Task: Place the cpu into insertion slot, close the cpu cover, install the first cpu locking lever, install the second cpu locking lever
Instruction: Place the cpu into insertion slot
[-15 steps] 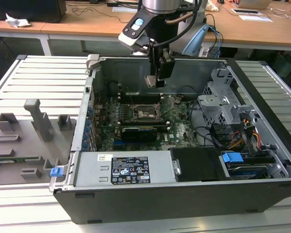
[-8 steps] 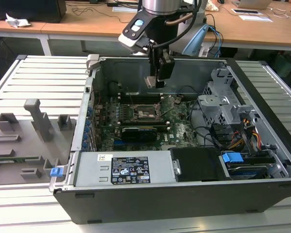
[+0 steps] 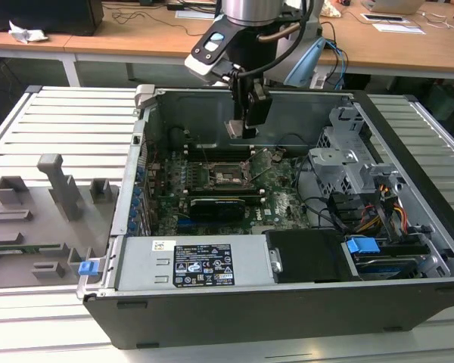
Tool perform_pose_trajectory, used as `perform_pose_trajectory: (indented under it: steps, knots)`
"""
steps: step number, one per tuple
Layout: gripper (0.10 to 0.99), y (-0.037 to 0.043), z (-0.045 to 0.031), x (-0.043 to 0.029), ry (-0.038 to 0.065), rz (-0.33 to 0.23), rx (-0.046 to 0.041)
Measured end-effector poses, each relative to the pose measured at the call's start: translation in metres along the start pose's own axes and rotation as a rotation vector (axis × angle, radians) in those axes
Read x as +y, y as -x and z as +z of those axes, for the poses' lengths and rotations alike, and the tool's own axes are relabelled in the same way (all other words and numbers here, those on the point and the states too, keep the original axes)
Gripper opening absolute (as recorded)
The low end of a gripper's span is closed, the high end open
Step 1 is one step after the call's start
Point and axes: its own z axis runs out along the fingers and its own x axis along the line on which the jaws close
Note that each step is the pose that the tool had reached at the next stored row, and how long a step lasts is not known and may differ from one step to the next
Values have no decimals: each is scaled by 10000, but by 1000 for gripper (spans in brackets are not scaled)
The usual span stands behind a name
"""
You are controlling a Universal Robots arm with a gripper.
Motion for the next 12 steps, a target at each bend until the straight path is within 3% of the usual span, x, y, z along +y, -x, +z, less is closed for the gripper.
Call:
perform_pose_trajectory:
  steps: [12]
  knots:
    - [525, 2, 74, -5, -35, 295, -13]
